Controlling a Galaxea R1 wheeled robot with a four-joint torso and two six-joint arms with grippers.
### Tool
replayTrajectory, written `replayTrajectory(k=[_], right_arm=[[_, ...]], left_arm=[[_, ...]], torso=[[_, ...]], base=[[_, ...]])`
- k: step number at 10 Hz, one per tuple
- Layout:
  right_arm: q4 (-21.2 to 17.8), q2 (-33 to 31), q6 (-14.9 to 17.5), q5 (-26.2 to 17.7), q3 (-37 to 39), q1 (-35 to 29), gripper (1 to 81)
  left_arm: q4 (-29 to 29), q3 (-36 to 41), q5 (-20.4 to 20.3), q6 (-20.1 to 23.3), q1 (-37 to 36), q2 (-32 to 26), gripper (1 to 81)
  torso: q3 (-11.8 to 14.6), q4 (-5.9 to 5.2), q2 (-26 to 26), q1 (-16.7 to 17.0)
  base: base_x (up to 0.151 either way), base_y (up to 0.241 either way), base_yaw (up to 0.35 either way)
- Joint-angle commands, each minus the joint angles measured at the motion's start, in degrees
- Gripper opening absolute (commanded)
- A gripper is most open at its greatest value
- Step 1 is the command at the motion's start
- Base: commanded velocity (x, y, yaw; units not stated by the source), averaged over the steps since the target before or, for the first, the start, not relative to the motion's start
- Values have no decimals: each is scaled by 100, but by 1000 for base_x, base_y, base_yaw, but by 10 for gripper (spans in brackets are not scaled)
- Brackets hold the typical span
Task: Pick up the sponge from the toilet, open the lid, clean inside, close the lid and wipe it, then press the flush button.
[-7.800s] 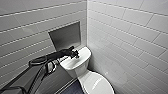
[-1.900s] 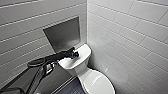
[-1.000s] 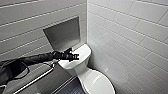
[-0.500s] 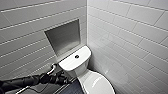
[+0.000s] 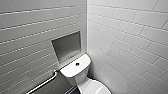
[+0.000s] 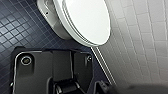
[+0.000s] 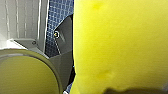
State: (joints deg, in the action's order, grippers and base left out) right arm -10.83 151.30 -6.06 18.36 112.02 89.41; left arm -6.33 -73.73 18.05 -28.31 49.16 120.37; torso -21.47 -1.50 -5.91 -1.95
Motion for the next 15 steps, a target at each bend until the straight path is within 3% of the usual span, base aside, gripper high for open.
replayTrajectory(k=[1,5,7,8,13,15], right_arm=[[116,-36,17,-412,-58,3,10],[133,34,17,-412,-6,-14,10],[133,219,17,-421,301,-6,10],[151,280,17,-421,398,4,10],[335,465,25,-412,513,56,10],[353,544,26,-412,644,56,10]], left_arm=[[-1010,-482,-679,62,1204,179,10],[-1213,-1933,-1497,71,2382,1023,10],[-1195,-2653,-1673,71,2708,1472,10],[-1204,-2980,-1735,71,2840,1692,10],[-1195,-4736,-1779,71,3376,2861,10],[-1195,-5537,-2157,71,3552,3317,10]], torso=[[372,0,2,0],[991,0,-11,15],[1278,0,-18,24],[1088,0,-22,29],[1224,0,-31,40],[1226,0,-33,42]], base=[[0,0,0],[0,0,0],[0,0,0],[0,0,0],[0,0,0],[0,0,0]])
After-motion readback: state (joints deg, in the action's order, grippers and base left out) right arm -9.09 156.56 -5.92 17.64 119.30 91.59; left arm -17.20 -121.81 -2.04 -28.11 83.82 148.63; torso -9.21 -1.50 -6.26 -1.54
